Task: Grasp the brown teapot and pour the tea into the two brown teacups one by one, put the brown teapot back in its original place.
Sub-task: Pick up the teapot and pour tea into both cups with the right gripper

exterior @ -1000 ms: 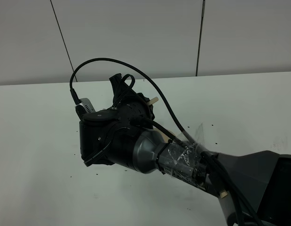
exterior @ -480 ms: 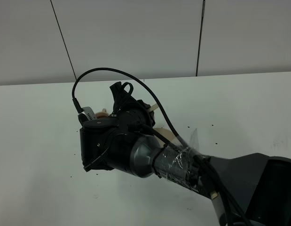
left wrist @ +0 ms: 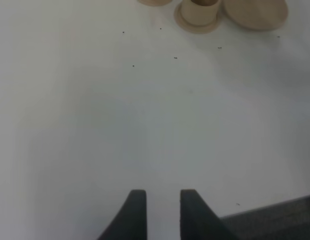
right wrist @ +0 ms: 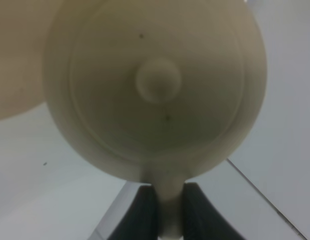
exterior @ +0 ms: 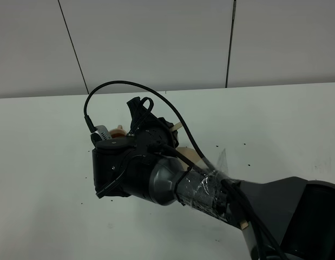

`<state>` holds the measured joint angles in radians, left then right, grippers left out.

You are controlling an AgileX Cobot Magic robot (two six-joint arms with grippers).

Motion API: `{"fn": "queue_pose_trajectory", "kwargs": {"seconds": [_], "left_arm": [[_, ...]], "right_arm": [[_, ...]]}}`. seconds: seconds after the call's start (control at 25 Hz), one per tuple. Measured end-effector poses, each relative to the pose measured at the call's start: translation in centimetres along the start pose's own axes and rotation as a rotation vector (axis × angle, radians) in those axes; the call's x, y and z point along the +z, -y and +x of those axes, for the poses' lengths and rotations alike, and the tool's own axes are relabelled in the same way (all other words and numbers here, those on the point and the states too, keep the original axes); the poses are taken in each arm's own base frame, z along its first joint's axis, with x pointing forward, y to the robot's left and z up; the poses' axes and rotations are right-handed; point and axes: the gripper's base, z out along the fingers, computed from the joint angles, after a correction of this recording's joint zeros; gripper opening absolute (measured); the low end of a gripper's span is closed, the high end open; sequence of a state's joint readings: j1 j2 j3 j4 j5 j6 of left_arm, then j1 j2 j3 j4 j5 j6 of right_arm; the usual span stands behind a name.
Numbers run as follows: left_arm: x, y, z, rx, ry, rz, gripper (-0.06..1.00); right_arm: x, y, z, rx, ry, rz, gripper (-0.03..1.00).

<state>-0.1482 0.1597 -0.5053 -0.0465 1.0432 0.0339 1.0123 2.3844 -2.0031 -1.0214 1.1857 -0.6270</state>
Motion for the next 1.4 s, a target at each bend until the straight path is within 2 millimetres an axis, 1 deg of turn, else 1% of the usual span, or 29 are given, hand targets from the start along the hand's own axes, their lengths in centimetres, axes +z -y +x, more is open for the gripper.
{"fn": "queue_pose_trajectory", "kwargs": {"seconds": [1.4], "left_arm": [[0.00,0.00,0.00,0.000,0.000,0.000,0.24]], "right_arm": [[0.00,-0.02,0.02,0.000,-0.002,-0.002,0.10]]}}
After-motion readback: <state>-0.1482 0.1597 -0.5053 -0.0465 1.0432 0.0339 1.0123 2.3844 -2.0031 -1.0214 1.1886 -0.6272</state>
